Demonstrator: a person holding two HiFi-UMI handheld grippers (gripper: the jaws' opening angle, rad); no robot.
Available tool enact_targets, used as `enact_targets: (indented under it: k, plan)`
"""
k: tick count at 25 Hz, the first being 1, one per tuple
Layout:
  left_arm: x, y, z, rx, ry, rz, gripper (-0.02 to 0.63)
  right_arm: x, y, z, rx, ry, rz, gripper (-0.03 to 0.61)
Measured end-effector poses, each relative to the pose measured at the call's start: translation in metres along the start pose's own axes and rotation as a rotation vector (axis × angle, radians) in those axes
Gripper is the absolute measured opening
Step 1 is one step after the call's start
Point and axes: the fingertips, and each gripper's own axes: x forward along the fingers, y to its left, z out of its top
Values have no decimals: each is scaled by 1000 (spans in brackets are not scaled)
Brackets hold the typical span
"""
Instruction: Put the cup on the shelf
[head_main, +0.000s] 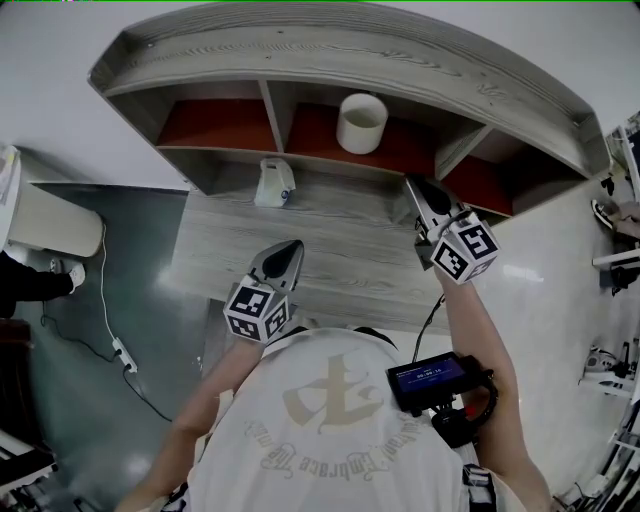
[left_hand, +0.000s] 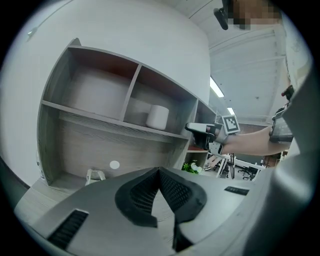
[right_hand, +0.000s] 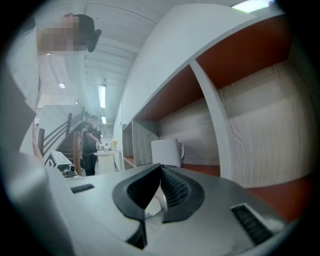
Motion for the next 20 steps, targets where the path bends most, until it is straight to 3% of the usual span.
enact_targets:
  k: [11, 20]
  plan:
    - [7, -8, 6, -1, -12, 5, 2, -41, 30, -71, 41, 139, 132, 3]
    - [10, -19, 3, -11, -6, 6, 2, -63, 43, -93, 89, 142, 141, 2]
